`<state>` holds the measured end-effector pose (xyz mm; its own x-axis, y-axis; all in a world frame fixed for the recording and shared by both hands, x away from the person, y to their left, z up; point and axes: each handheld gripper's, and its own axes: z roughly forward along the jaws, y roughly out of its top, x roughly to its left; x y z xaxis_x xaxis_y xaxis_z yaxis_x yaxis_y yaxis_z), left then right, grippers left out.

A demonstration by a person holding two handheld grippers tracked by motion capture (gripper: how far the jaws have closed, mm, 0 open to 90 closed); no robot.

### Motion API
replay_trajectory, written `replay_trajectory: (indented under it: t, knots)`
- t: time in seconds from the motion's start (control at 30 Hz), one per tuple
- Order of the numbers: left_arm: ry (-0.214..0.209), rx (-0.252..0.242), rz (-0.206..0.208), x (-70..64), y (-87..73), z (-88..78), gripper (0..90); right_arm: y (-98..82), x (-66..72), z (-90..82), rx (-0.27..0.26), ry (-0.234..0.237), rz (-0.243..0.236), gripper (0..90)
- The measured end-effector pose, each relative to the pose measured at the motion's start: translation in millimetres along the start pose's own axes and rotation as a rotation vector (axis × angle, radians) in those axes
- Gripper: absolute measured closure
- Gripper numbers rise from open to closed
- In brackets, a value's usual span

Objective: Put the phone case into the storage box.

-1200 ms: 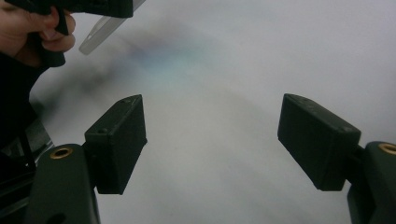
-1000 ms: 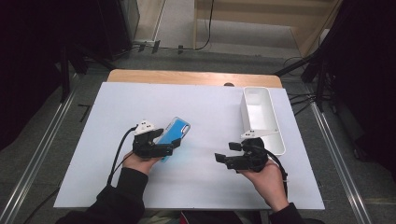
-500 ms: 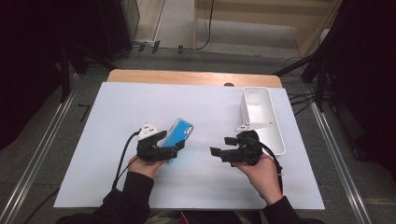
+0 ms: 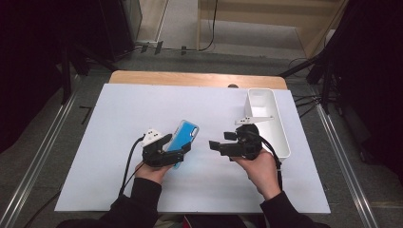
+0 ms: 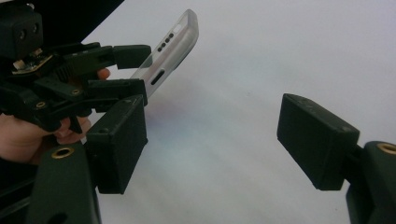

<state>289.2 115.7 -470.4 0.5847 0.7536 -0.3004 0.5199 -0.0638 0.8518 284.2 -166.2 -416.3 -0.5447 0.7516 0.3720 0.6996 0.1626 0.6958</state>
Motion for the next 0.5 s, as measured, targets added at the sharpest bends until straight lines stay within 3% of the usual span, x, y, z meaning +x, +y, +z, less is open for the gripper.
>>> replay_trajectory:
  t: [0.5]
  knots:
    - [-0.005, -0.032, -0.035, -5.2, -6.4, 4.5, 16.2, 19.3, 0.4, 6.4, -0.018, -0.002, 0.021, 24.3]
